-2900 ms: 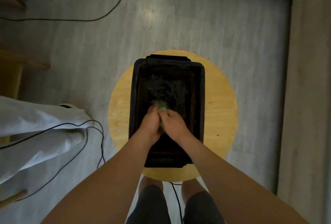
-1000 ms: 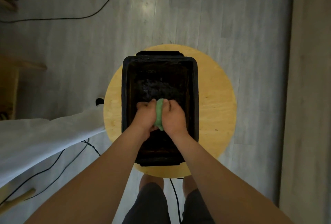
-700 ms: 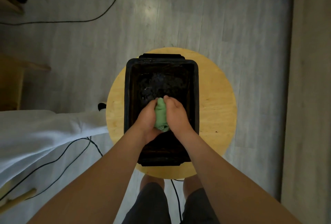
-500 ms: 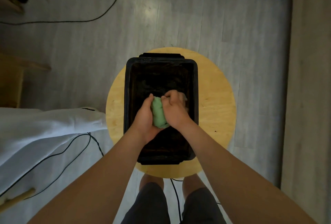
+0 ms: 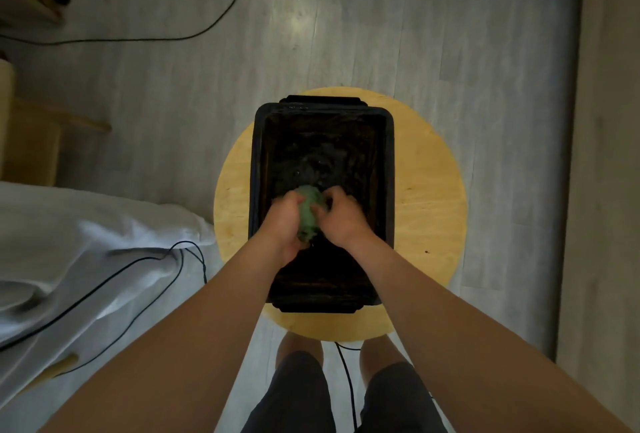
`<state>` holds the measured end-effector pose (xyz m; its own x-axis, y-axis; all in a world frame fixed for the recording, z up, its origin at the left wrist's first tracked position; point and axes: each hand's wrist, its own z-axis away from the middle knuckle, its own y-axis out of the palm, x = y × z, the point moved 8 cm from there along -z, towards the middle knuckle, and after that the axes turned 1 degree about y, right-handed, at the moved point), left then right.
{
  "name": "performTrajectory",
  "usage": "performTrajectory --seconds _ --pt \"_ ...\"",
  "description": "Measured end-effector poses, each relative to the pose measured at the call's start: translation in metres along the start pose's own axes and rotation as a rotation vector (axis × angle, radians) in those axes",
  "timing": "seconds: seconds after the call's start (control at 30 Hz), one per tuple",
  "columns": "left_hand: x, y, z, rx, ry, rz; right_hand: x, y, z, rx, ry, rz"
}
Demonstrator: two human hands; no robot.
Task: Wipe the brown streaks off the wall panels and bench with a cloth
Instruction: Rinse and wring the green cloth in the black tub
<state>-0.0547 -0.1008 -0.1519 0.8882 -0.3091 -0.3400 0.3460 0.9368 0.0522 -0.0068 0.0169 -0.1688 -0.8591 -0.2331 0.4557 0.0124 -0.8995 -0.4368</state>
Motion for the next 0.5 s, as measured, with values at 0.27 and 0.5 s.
performTrajectory --seconds 0.27,0.5 --pt "0.014 -0.002 -0.006 -0.029 -0.012 -0.049 -0.003 0.025 -0.009 0.122 0.161 -0.198" --pt "0.018 0.005 -0.014 0.035 -0.036 0.06 0.036 -0.016 0.055 0.008 -0.19 -0.454"
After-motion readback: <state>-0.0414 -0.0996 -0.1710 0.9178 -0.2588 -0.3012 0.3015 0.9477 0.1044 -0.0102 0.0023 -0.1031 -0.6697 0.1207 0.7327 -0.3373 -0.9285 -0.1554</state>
